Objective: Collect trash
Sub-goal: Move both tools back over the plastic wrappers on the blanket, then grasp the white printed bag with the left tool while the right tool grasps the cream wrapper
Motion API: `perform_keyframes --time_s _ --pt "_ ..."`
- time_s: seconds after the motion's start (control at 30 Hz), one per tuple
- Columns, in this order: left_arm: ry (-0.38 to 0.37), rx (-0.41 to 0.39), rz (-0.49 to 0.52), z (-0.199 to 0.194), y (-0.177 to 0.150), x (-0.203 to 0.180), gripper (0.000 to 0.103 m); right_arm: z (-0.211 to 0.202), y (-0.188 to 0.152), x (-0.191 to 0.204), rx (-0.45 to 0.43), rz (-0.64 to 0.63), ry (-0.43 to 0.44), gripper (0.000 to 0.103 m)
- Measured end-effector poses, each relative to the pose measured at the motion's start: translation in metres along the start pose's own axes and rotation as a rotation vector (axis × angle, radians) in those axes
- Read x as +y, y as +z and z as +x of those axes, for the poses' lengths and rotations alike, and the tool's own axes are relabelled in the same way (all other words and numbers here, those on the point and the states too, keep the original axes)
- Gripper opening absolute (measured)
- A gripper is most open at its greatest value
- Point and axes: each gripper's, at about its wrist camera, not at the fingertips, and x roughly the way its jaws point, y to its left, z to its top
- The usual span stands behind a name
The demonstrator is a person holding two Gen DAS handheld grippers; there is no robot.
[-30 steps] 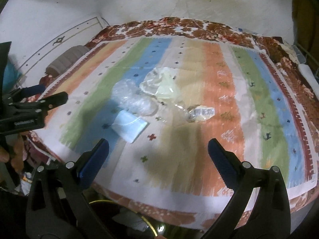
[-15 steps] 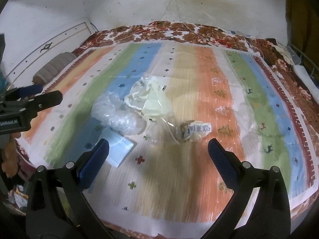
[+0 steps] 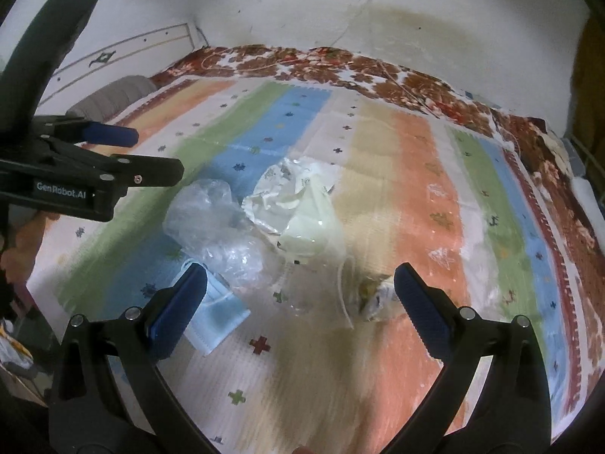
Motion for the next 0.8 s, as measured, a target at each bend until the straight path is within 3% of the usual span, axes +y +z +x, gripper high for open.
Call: perform_keyframes --time_s 0.3,0.57,0.8 --pt "-0.056 -0.007 -0.04 0.027 -0.004 0.028 0.088 0.034 0.005 -0.005 0.039 -0.048 -0.023 0.089" --pt "-0.074 -0.022 -0.071 0.039 -0.003 0.038 0.088 0.063 0.017 0.004 0.093 -0.186 -0.021 0.076" --pt "-0.074 -0.034 -0.069 0.043 0.0 0.041 0.087 0.096 0.024 -0.002 0.172 -0.169 -0.003 0.058"
